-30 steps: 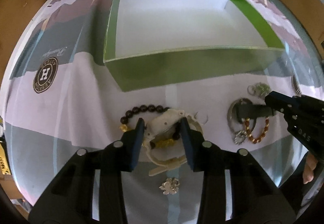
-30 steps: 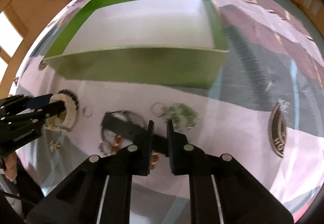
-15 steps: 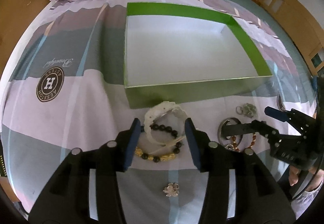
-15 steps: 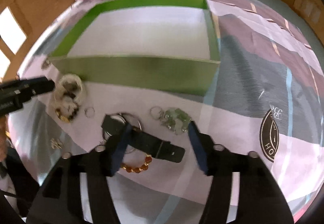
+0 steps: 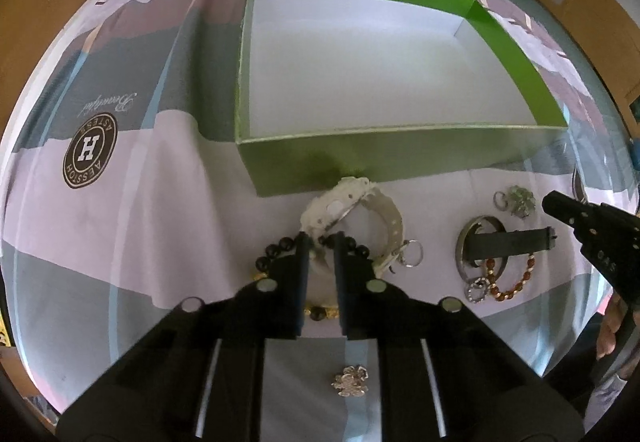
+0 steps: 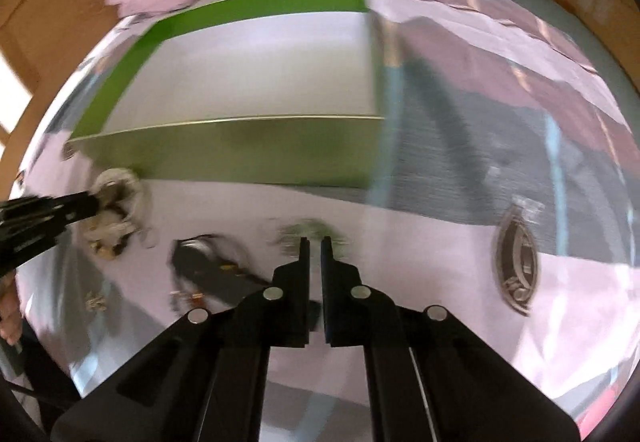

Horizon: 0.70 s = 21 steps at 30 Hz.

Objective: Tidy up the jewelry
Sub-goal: 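Grasp the white watch with the left tool while the right tool grasps the black strap watch, then lift the white watch with the left tool while the right tool lifts the black strap watch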

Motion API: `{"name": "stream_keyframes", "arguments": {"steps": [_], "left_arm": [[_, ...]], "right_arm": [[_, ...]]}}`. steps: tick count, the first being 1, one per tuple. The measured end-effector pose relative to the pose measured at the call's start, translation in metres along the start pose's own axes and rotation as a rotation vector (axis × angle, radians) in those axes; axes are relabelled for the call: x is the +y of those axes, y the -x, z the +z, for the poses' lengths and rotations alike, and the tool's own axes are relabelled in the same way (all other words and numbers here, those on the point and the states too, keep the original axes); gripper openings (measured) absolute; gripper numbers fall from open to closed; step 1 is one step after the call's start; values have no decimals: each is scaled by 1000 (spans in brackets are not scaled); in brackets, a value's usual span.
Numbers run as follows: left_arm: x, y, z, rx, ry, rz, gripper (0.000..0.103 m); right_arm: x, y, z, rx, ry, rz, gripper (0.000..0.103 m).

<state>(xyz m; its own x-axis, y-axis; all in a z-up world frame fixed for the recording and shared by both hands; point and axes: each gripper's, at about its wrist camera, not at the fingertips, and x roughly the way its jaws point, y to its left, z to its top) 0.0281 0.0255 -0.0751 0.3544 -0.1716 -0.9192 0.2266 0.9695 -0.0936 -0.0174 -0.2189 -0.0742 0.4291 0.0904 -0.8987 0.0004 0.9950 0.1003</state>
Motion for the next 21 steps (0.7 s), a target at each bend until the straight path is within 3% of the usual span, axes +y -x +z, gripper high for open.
{"name": "stream_keyframes", "arguments": {"steps": [2,3,4,7,8,11,12,13,15,21], "left_arm": [[3,2,1,-8,9,1,23],[3,2,2,-10,13,1,28],[3,2,2,-12,16,1,29],[1,-1,2,-9,7,2,36],[0,-2,2,-8,6,2,44],[-1,-10,1,11,3,4,45],[-2,-13,1,18,0,4,45],[-3,-14,0,22,-4,5,43],[-6,-13,0,19,-17,6,30],[-5,-3,1,-14,-15,-5,14]], "right_arm": [[6,1,-2,3,21,45,28],[10,5,-3,-6,42,59,48],[18,8,-4,-21,77,73,60],[39,9,-5,-22,173,116,71],[43,7,-6,-11,195,128,72],[59,-6,-6,31,244,102,67],[60,-10,-7,44,247,91,39],[56,-12,-6,73,219,139,25],[50,-7,-2,53,182,181,16],[24,29,13,-117,58,289,17]]}}
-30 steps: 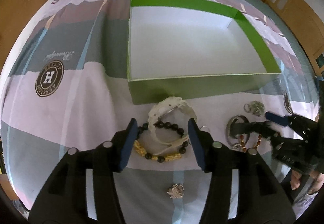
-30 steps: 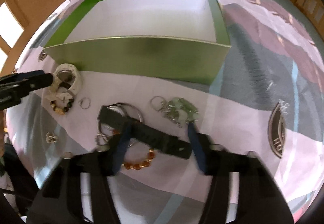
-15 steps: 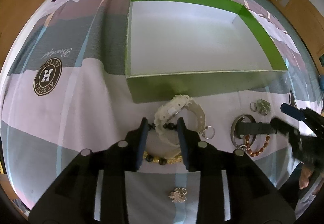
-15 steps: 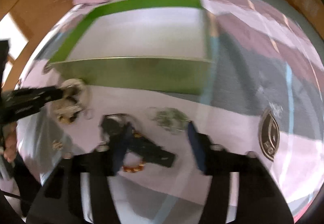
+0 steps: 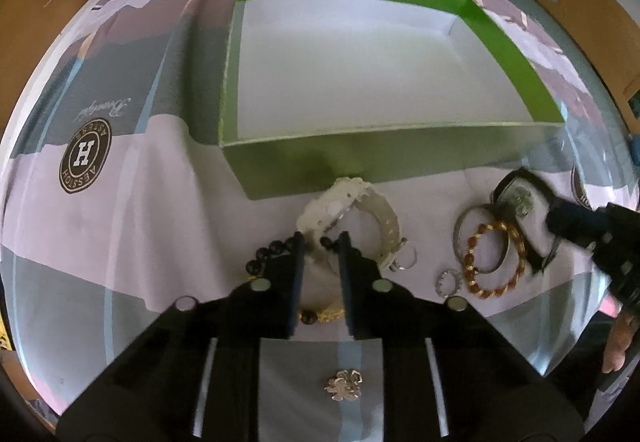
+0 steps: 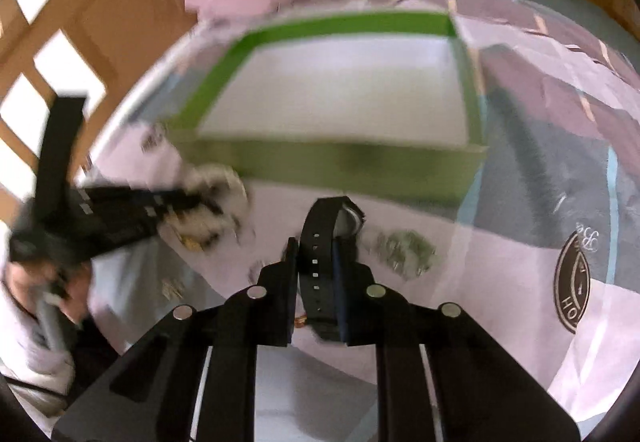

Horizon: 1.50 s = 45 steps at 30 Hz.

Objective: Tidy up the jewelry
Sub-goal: 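Lift the white watch with the left tool while the right tool lifts the black strap watch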

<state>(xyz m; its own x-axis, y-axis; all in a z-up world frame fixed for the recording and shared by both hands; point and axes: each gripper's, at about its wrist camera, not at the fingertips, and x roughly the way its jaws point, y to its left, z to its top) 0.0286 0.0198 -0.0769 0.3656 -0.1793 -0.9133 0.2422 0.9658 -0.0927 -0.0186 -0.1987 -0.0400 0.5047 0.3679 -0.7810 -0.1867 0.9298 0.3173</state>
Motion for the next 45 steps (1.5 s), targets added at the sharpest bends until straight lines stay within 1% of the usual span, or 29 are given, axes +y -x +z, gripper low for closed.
{"name": "stream_keyframes", "arguments": {"steps": [1,2,3,4,6,7,8,9,10,11,12,13,14,15,18,22,23,24,26,27,28,29,30,36,38,40,42,43,45], "left_arm": [[0,1,1,-8,5,-8,13],[0,4,4,-20,7,-27,13],[0,8,4,-28,6,-45,13],[0,12,5,-39,6,-68,13],[0,15,6,-50,6,-64,13],[1,15,6,-51,7,-54,13],[4,14,6,-49,16,-40,15],[7,11,7,-42,26,-33,21],[8,8,8,-34,36,-28,23],[11,5,9,-25,51,-24,27],[13,2,9,-19,61,-23,33],[14,1,9,-17,64,-24,36],[14,-2,10,-13,66,-23,40],[14,-4,9,-10,64,-21,41],[7,-13,9,5,45,-20,42],[-4,-22,6,18,17,0,42],[-6,-25,5,21,7,3,39],[-7,-26,5,17,-3,18,33],[-10,-27,5,7,-26,58,23],[-10,-27,5,9,-24,52,23],[-8,-26,5,11,-13,42,23],[-7,-25,6,15,-5,31,22],[-6,-25,6,16,-5,26,21],[-5,-12,6,-9,-14,8,21],[-6,-15,6,-2,-17,13,22],[-6,-20,5,13,-17,18,22],[-6,-24,5,22,-16,30,22],[-6,-25,5,18,-16,32,24],[-8,-25,5,20,-19,20,33]], "right_arm": [[-6,8,2,-39,-24,44,16],[-10,13,4,-64,-53,112,15],[-12,16,5,-73,-72,160,13],[-12,16,6,-58,-65,139,13],[-11,7,5,-33,-36,-11,13],[-15,3,4,-15,-48,-38,13],[-19,1,3,3,-64,-60,13],[-21,-1,3,10,-72,-80,19],[-23,-1,2,13,-74,-106,29],[-24,1,0,11,-66,-122,35],[-24,3,-3,9,-58,-133,45],[-22,2,-5,11,-51,-139,52],[-20,1,-5,16,-42,-141,54],[-18,-3,-6,28,-32,-147,56],[-14,-18,-7,65,-16,-161,57],[-5,-31,-11,104,23,-182,56],[-4,-35,-12,111,30,-188,56],[-3,-37,-12,117,34,-191,56],[-4,-40,-13,121,26,-178,55],[-5,-40,-13,123,15,-143,36],[-4,-40,-13,129,11,-126,12],[-4,-39,-13,134,19,-139,2],[-3,-39,-14,133,29,-156,0],[-11,-31,-12,110,-4,-162,0],[-13,-35,-13,128,-28,-144,8],[-10,-39,-14,139,-28,-146,35],[-6,-42,-15,145,-9,-150,36],[-4,-45,-15,155,-4,-149,36],[-4,-51,-17,179,-5,-154,36]]}}
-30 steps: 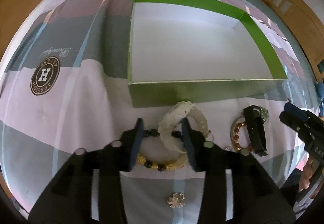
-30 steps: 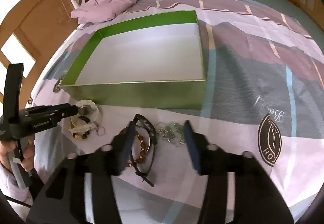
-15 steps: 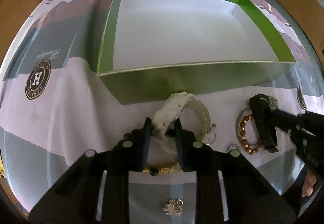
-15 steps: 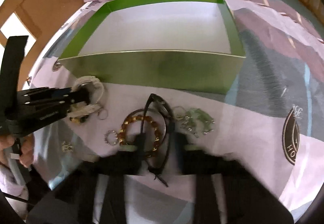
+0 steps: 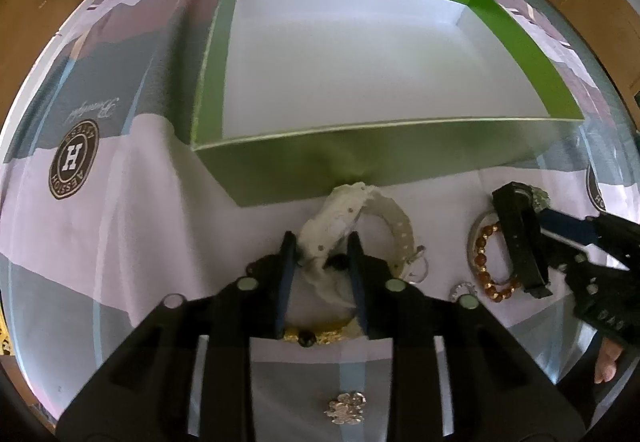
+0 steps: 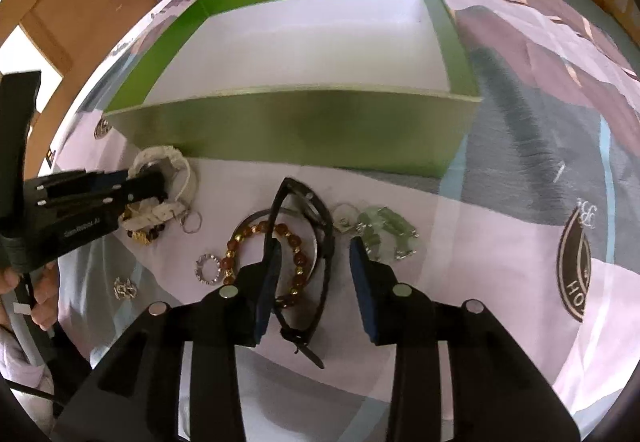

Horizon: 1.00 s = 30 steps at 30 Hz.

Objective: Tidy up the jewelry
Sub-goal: 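Lift the white watch with the left tool while the right tool lifts the black strap watch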

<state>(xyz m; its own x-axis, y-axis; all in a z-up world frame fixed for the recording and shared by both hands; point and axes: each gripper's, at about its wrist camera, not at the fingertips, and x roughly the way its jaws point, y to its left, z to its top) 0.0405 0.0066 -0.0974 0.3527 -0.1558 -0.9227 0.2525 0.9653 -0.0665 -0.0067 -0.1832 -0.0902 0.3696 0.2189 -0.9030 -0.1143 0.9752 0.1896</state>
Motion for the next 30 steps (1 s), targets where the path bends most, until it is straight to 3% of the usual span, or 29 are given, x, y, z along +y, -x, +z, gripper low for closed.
{"name": "stream_keyframes", "arguments": {"steps": [2,3,4,5,8,15,21,25,27,28,30], "left_arm": [[-3,0,-1,-1,-12,5,34],[-4,0,-1,-3,-21,12,33],[-6,0,-1,-4,-27,20,30],[-5,1,-1,-10,-23,35,22],[1,6,-1,-6,9,-7,21],[0,33,1,-74,8,-45,21],[-1,44,0,-99,1,-67,21],[-1,42,0,-94,1,-67,21],[1,41,0,-92,1,-66,21],[0,41,-1,-92,-1,-65,21],[0,41,-1,-92,-6,-64,21]], "right_arm": [[-2,-4,-1,12,-16,15,31],[-1,-3,0,12,-17,16,15],[0,-2,0,8,-8,8,11],[1,0,0,0,-3,6,11],[0,8,2,-24,-9,12,10],[-9,25,2,-75,-25,-3,10],[-2,46,1,-167,7,103,10],[-5,47,1,-158,-11,215,10],[1,41,3,-143,21,123,8],[2,40,3,-141,22,120,8],[-6,42,2,-128,-34,261,8]]}}
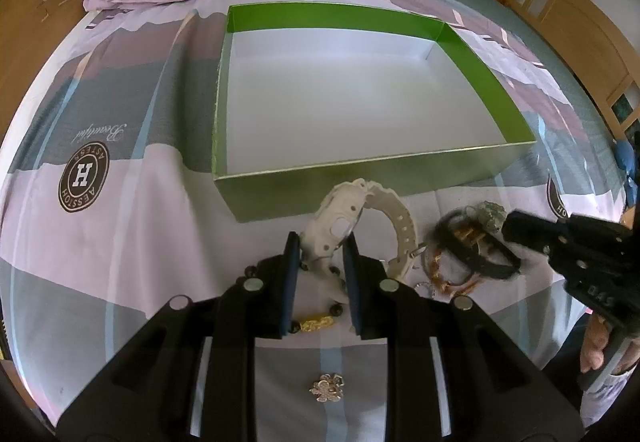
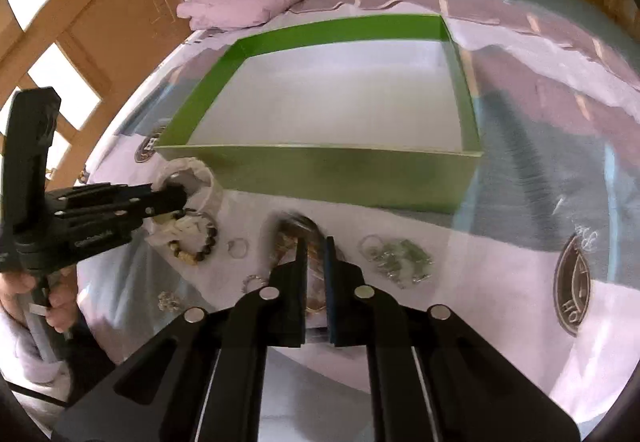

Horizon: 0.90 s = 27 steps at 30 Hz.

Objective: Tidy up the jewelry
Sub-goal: 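Lift the white watch with the left tool while the right tool lifts the black strap watch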

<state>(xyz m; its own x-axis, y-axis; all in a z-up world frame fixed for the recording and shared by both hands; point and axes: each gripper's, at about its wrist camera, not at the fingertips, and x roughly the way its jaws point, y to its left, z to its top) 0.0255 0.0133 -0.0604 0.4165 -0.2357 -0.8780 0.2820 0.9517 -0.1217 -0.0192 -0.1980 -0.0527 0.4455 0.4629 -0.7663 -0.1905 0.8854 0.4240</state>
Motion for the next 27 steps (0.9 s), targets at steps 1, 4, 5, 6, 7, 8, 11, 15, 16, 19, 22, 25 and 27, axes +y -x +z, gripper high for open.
{"name": "stream_keyframes", "arguments": {"steps": [1,4,5,6,7,8,11,15,16,19,22,25,27], "left_arm": [[0,0,0,1,-2,0,21],[-1,-1,0,2,-3,2,21],[-1,-1,0,5,-3,3,21],[0,-2,0,8,-1,4,21],[-1,-3,0,10,1,6,21],[0,-3,0,11,2,8,22],[1,-5,0,14,3,12,22],[0,-9,0,22,1,18,22],[-1,-9,0,23,0,19,22],[-1,-8,-1,19,-2,19,22],[-1,-1,1,-8,2,18,22],[-3,12,3,-61,-12,18,22],[-5,22,4,-102,-16,4,22]], "right_arm": [[1,2,1,-10,15,-36,7],[-5,-1,1,-2,12,-151,8],[-8,-2,0,9,-5,-140,8],[-8,-5,0,23,0,-159,8],[-8,-7,-1,37,14,-188,12],[-7,-11,-2,49,24,-214,15],[-7,-26,-5,109,34,-216,31],[-6,-40,-9,156,50,-244,35],[-6,-41,-9,162,46,-238,18],[-1,-33,-8,138,56,-207,7],[0,-21,-3,83,48,-180,3],[5,-4,3,15,65,-155,3],[5,7,5,-32,59,-134,3]]}}
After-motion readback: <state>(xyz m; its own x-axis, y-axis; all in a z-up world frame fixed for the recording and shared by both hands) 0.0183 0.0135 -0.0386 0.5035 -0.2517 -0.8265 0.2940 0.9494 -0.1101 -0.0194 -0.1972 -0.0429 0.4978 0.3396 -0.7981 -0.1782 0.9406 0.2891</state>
